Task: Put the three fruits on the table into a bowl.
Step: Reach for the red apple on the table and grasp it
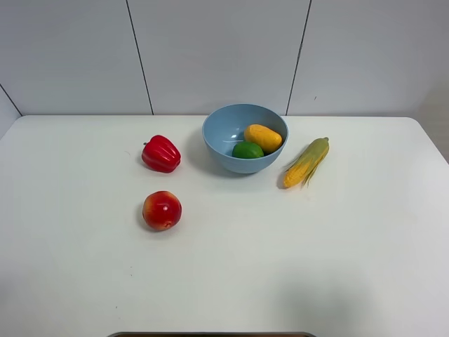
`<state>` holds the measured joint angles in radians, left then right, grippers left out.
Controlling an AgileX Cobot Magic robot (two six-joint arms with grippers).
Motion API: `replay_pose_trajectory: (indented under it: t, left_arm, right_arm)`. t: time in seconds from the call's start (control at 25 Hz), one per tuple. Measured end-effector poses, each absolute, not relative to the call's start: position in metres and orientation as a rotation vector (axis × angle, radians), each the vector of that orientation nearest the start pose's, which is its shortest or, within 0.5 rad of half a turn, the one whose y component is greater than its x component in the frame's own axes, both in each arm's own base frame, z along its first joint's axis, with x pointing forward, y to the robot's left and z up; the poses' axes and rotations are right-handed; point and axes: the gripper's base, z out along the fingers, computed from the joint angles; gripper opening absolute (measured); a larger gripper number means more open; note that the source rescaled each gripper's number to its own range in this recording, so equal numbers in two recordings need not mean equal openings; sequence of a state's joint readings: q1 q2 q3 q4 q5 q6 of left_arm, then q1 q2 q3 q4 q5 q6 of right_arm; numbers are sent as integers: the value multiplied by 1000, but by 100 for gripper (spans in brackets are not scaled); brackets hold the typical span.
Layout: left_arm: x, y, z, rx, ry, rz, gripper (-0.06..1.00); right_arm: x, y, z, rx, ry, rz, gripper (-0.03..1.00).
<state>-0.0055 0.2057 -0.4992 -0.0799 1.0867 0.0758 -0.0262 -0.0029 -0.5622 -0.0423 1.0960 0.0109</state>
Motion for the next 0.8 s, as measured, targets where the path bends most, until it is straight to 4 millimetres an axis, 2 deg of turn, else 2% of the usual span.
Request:
replay_pose_trajectory:
  t: [0.2,0.44,0.56,0.72,0.8]
  left_arm:
    - [65,-7,297,105,2417,-64,100]
    - [128,-12,318,201,2556,-116,100]
    - [159,-18,320,267,2605,-194,100]
    - [200,-26,311,269,2685,-331,100]
    - [214,-29,308,265,2704,-375,100]
  right_arm:
    - [-15,-3,291,42,2014,-60,61]
    - [-15,-3,291,42,2014,-60,61]
    - [-15,-3,291,42,2014,-60,61]
    - [-15,-3,291,42,2014,-60,61]
    - [-15,-3,291,42,2014,-60,61]
